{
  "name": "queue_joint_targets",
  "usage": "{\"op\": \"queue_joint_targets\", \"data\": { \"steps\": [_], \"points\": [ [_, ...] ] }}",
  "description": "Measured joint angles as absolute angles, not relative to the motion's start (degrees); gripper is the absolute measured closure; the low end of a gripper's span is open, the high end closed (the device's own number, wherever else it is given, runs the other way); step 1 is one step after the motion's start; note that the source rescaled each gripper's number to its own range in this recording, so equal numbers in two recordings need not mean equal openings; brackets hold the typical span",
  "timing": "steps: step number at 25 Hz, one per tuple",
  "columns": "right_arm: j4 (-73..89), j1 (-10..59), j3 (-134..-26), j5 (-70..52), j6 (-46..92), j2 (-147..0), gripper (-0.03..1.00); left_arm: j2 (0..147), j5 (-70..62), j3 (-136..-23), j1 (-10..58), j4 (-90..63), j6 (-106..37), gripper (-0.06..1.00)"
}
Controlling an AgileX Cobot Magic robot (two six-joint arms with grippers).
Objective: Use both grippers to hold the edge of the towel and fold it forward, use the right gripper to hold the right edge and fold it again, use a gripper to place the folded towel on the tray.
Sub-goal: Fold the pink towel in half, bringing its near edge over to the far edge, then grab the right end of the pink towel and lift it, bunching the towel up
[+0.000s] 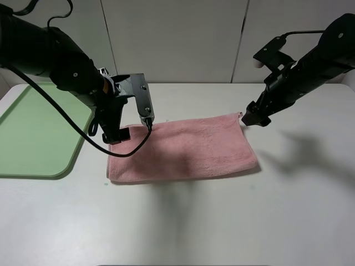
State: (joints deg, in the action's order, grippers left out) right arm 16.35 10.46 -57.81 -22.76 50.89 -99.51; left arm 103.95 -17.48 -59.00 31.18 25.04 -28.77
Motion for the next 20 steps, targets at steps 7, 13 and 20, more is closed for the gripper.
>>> {"op": "queue_joint_targets", "data": {
  "steps": [7, 13, 20],
  "points": [
    [16.4, 10.5, -57.8, -22.8, 50.9, -99.5, -0.03, 103.9, -17.5, -59.0, 31.2, 25.0, -28.8, -0.05],
    [16.4, 10.5, -57.8, -22.8, 50.9, -99.5, -0.03, 103.9, -17.5, -59.0, 31.2, 25.0, -28.8, -0.05],
    [16.4, 10.5, -57.8, -22.8, 50.9, -99.5, -0.03, 103.9, -17.5, -59.0, 31.2, 25.0, -28.8, -0.05]
  ]
}}
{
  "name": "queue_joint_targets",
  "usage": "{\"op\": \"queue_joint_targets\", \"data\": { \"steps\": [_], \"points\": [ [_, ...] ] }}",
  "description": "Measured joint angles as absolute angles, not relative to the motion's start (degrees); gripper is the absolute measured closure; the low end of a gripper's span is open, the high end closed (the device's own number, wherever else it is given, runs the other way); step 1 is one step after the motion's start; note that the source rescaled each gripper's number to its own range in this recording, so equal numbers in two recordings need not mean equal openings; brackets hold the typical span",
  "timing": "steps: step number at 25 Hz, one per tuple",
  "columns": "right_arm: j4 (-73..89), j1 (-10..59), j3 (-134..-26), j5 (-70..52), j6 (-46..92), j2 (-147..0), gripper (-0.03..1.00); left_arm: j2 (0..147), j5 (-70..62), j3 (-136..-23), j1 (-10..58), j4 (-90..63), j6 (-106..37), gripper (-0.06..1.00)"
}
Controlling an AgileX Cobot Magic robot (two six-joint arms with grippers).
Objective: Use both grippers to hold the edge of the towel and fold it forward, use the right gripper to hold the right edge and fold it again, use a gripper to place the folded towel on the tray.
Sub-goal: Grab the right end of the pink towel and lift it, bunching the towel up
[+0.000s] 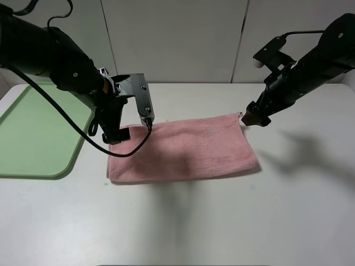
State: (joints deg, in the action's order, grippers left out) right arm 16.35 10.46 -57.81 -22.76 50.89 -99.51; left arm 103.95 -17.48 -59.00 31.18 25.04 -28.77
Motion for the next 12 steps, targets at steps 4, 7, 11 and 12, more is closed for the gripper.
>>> {"op": "queue_joint_targets", "data": {
  "steps": [4, 7, 11, 12],
  "points": [
    [16.4, 10.5, -57.8, -22.8, 50.9, -99.5, -0.03, 103.9, -17.4, -59.0, 31.2, 25.0, -28.8, -0.05],
    [16.4, 10.5, -57.8, -22.8, 50.8, -99.5, -0.03, 103.9, -17.6, -59.0, 31.2, 25.0, -28.7, -0.05],
    [16.7, 10.5, -57.8, -22.8, 49.7, -99.5, -0.03, 103.9, -18.1, -59.0, 31.2, 25.0, -28.6, -0.05],
    [16.7, 10.5, -57.8, -22.8, 49.0, -99.5, -0.03, 103.7, -18.2, -59.0, 31.2, 25.0, -28.5, -0.05]
  ]
}}
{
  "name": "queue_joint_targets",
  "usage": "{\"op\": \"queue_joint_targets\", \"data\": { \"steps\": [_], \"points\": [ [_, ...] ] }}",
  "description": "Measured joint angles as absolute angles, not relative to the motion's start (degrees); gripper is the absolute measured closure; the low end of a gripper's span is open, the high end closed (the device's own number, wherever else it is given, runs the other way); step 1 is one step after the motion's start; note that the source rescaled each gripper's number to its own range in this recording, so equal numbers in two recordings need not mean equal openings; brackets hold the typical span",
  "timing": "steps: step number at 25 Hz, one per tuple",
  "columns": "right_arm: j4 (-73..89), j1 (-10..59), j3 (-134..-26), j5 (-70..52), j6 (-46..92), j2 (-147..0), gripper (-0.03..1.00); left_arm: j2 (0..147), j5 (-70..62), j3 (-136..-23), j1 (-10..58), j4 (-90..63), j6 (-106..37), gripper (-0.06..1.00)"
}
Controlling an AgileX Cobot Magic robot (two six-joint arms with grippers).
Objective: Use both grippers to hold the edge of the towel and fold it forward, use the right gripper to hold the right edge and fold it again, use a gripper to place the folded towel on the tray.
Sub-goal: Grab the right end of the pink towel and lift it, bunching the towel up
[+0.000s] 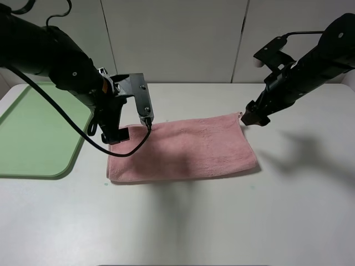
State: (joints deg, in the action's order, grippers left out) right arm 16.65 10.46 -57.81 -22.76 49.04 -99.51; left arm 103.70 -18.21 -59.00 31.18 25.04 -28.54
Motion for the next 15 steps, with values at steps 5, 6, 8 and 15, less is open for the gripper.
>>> {"op": "queue_joint_targets", "data": {
  "steps": [5, 6, 8, 15],
  "points": [
    [16.8, 10.5, -57.8, -22.8, 47.0, -99.5, -0.03, 100.5, -19.8, -59.0, 31.2, 25.0, -25.4, -0.05],
    [16.8, 10.5, -57.8, -22.7, 46.8, -99.5, -0.03, 99.4, -20.5, -59.0, 31.2, 25.0, -24.1, -0.05],
    [16.8, 10.5, -57.8, -22.6, 46.7, -99.5, -0.03, 97.4, -21.6, -59.0, 31.2, 25.0, -22.2, -0.05],
    [16.8, 10.5, -57.8, -21.8, 46.6, -99.5, -0.03, 89.6, -30.0, -59.0, 31.2, 24.9, -20.1, -0.05]
  ]
}}
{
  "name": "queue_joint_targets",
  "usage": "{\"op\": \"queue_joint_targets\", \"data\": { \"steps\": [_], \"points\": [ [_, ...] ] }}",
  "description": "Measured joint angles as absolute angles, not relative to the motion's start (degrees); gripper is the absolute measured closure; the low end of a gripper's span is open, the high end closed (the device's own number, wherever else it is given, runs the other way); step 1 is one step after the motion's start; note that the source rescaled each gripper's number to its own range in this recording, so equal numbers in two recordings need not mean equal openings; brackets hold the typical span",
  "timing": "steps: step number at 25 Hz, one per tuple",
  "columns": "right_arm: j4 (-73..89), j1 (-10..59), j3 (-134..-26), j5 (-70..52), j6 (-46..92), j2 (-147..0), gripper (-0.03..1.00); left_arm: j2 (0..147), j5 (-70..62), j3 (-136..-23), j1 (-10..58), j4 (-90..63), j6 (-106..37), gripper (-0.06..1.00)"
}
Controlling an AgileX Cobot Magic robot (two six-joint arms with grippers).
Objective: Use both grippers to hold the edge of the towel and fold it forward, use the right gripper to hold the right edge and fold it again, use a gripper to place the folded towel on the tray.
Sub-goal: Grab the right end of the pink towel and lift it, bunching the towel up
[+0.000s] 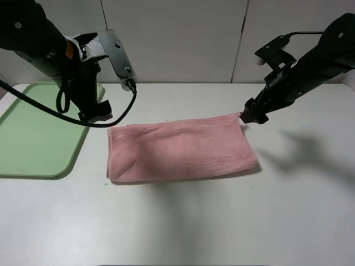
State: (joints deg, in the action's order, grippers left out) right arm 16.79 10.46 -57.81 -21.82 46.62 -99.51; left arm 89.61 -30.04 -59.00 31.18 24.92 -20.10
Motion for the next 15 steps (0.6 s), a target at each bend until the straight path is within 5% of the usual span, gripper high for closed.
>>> {"op": "queue_joint_targets", "data": {
  "steps": [15],
  "points": [
    [18.2, 10.5, -57.8, -21.7, 46.2, -99.5, -0.03, 71.0, -43.3, -57.3, 31.2, 16.3, -9.7, -0.05]
  ]
}}
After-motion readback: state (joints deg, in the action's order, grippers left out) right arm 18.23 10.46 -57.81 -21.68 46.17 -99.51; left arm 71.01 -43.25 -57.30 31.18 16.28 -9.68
